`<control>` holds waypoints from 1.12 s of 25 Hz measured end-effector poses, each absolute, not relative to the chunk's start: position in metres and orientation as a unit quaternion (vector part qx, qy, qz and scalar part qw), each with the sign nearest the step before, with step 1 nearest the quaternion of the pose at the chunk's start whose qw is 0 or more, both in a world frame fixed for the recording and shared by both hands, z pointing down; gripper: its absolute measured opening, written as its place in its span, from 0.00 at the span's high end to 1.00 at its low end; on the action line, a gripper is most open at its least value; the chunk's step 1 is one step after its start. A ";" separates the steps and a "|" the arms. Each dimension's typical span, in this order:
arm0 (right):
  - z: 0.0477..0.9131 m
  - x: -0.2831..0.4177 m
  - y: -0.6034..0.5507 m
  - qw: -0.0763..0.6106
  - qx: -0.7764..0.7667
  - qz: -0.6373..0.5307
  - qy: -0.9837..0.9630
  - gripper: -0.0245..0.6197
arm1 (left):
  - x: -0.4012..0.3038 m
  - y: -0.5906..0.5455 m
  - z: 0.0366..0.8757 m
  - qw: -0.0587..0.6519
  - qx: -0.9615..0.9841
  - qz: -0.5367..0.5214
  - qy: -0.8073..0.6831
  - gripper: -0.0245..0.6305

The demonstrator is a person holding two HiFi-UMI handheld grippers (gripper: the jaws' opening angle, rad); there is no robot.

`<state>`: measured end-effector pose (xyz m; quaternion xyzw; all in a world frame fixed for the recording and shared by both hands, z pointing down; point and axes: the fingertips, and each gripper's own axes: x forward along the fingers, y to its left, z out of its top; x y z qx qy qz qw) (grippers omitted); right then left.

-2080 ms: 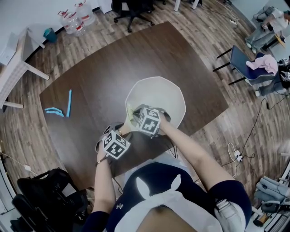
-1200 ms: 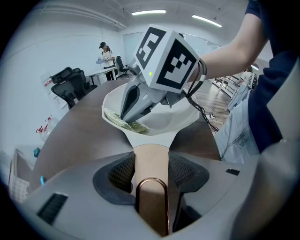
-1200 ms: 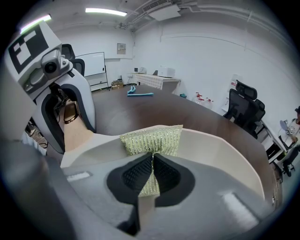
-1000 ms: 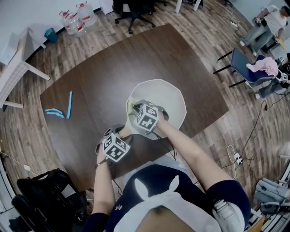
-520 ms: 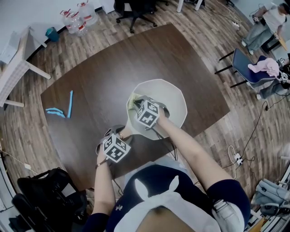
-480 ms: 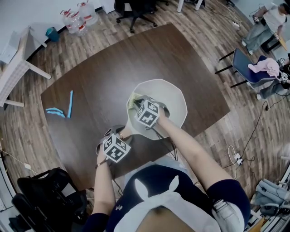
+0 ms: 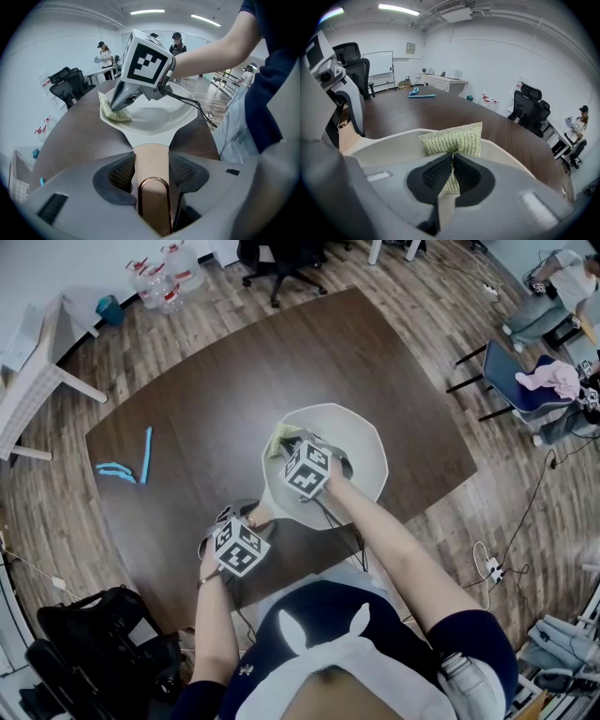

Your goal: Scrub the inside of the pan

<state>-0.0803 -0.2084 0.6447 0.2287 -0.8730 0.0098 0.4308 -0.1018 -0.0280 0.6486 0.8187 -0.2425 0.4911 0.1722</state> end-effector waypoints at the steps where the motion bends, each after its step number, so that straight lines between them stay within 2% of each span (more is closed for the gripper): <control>1: 0.644 -0.079 -0.211 0.431 0.233 0.008 -0.872 0.95 | -0.102 -0.028 0.648 0.172 0.819 0.491 -0.242 0.62; 28: 0.648 -0.039 -0.256 0.462 0.292 -0.015 -0.837 0.95 | -0.101 -0.028 0.647 0.180 0.816 0.492 -0.245 0.62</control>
